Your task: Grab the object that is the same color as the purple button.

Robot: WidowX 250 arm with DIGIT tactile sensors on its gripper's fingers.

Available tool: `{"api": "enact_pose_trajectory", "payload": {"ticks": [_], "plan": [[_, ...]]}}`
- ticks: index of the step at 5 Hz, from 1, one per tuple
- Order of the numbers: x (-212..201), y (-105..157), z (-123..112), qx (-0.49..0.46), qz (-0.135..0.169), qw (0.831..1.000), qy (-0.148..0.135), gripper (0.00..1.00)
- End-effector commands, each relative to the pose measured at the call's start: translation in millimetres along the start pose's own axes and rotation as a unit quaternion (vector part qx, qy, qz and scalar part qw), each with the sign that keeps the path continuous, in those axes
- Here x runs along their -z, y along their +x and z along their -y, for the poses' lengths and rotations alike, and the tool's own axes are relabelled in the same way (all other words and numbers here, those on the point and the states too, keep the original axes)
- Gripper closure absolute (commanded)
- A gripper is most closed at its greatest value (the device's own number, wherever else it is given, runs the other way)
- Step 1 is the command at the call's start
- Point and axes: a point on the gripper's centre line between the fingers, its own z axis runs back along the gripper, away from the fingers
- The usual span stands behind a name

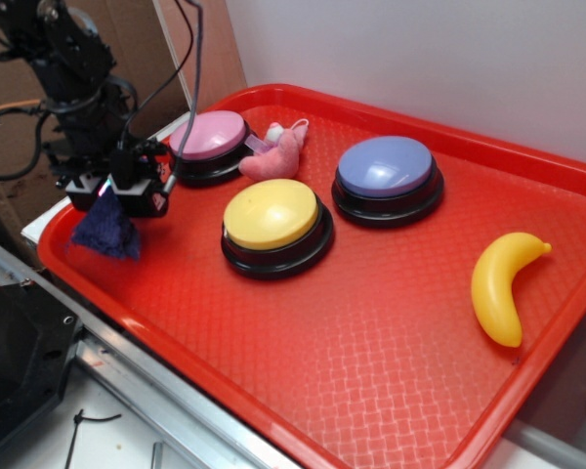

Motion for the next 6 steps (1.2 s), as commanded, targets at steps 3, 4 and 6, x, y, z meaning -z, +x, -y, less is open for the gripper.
{"api": "enact_pose_trajectory", "payload": {"ticks": [3, 4, 6], "plan": [[-133.8, -13.6, 76.6, 0.181, -0.058, 0.979, -0.080, 1.00], [-158.2, -22.8, 95.0, 0.191, -0.034, 0.979, -0.066, 1.00], [-173.4, -44.4, 113.8, 0.197, -0.002, 0.979, -0.055, 1.00]]}}
